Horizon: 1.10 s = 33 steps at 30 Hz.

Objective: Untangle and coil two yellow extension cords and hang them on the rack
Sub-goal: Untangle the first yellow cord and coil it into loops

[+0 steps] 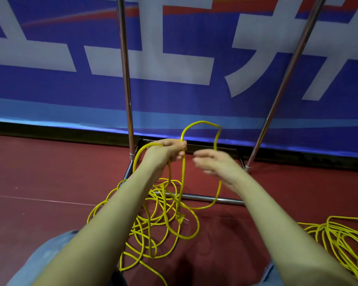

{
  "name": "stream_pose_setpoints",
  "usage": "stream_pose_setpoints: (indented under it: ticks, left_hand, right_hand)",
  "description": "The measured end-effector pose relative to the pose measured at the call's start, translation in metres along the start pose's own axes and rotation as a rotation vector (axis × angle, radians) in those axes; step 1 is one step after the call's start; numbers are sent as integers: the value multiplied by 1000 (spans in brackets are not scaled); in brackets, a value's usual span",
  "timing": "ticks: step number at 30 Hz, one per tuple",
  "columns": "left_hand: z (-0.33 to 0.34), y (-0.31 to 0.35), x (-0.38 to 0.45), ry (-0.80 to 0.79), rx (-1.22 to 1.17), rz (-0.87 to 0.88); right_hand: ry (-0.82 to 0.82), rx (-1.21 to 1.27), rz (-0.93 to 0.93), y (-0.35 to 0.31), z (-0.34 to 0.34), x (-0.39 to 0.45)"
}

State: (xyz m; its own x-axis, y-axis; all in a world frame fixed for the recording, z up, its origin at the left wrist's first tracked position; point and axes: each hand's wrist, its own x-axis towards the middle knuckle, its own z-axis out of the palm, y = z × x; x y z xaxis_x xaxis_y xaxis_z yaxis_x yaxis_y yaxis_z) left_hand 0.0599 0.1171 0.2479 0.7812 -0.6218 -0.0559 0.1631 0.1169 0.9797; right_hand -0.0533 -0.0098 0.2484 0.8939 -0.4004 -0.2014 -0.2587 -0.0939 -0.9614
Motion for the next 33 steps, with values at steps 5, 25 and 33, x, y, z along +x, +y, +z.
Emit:
stream_pose_setpoints:
  ticks: [5, 25, 33]
  left_hand:
    - [-2, 6, 2, 7, -77, 4]
    - [-6, -3, 5, 108, 59, -161]
    - [-13, 5, 6, 117, -245, -242]
  right_hand:
    - [-119, 11, -101, -3, 23, -2]
    - [295, 565, -315, -18, -18, 2]
    - [470, -211, -118, 25, -37, 18]
